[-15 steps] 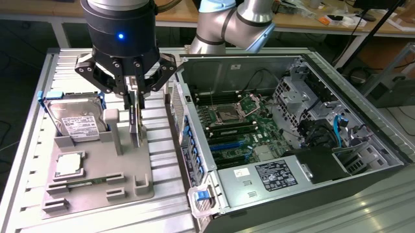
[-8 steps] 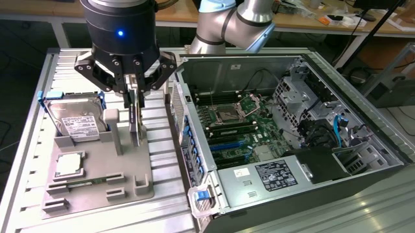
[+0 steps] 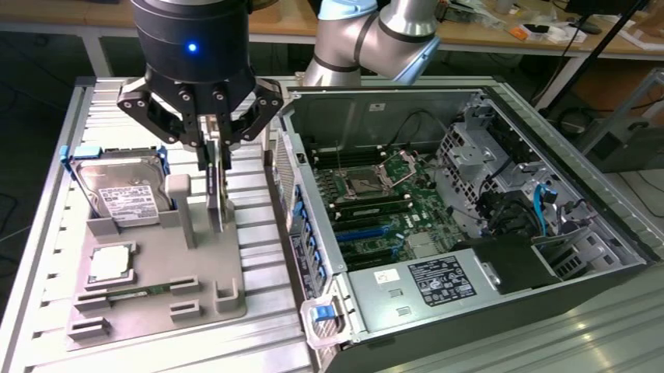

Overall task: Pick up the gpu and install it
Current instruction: 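Pick up the gpu and move the gpu toward the slot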

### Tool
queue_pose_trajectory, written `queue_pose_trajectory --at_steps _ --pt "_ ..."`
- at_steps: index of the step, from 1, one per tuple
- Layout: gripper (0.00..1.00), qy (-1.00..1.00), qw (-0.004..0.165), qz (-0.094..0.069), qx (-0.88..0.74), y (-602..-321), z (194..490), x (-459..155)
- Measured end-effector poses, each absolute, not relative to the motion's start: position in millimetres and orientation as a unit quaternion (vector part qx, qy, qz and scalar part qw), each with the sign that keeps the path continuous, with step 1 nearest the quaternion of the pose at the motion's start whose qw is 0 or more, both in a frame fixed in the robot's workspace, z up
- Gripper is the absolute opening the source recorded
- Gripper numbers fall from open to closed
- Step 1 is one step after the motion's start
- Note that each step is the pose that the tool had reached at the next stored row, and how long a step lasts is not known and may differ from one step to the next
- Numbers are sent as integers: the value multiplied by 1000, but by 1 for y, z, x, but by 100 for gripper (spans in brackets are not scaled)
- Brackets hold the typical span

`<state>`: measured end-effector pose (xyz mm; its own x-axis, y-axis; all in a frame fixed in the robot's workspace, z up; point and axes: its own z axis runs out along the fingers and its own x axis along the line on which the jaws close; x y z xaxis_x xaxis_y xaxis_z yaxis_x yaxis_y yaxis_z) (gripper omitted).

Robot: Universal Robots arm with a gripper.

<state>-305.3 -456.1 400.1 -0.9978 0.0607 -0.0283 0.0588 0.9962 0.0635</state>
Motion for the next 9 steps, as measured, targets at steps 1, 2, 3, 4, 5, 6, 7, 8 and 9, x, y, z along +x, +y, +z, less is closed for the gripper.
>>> queue_pose_trajectory --at_steps 1,2,3,4,5,6,7,8,9 --pt "27 999 15 31 30 -456 401 -305" --pt "27 999 15 31 30 -456 401 -305" --pt "27 999 15 31 30 -456 401 -305" --pt "27 999 15 31 30 -456 402 -305" --pt "27 999 15 31 30 -456 402 -305" --pt "27 999 15 31 30 -456 402 -305" --pt "27 999 15 31 30 -456 403 -305" --pt "27 999 15 31 30 -456 404 -305" --pt "27 999 15 31 30 -456 404 -305"
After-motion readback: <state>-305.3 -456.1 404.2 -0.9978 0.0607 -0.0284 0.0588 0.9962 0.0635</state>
